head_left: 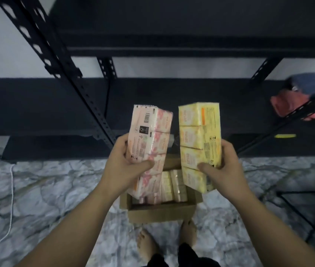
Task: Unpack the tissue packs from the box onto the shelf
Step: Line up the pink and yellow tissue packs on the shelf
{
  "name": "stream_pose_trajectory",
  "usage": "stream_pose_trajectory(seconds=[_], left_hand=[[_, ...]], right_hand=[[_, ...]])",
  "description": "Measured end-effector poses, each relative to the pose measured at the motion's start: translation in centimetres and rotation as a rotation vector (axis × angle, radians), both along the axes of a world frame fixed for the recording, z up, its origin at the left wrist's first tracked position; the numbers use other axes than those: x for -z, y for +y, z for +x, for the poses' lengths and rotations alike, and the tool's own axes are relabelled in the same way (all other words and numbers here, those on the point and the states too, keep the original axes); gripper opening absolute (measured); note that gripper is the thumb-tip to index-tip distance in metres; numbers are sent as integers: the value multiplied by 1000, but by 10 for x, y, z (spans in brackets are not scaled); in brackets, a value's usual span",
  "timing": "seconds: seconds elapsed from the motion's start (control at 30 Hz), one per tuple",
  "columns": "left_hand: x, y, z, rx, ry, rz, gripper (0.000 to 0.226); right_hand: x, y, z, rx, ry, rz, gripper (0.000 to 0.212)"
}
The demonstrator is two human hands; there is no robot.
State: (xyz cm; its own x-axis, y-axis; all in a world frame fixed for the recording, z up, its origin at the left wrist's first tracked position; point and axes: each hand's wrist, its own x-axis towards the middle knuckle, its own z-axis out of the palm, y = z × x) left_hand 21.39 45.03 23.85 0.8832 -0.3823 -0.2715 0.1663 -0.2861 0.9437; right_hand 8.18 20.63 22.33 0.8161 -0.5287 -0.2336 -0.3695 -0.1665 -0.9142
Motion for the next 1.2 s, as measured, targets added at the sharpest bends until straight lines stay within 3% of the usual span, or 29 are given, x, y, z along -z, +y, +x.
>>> stream_pose_trajectory(seconds=[0.3, 0.6, 0.77, 1.0, 1.2], left_hand=[[-119, -37, 42, 68, -311, -28, 75], [-207, -100, 108, 118, -519, 42, 74], [-236, -143, 155, 114, -583, 192, 70], [-242, -180, 206, 255, -571, 502, 68], [-236, -187, 235, 355, -602, 575, 60]], right_hand=[[-107, -16, 26, 164, -227, -144, 73], [-187, -104, 85, 134, -329, -326, 64], [-221, -165, 132, 72, -269, -467, 83], [-237, -222, 184, -152, -34, -622, 64], [-237, -236, 210, -297, 80, -726, 58]])
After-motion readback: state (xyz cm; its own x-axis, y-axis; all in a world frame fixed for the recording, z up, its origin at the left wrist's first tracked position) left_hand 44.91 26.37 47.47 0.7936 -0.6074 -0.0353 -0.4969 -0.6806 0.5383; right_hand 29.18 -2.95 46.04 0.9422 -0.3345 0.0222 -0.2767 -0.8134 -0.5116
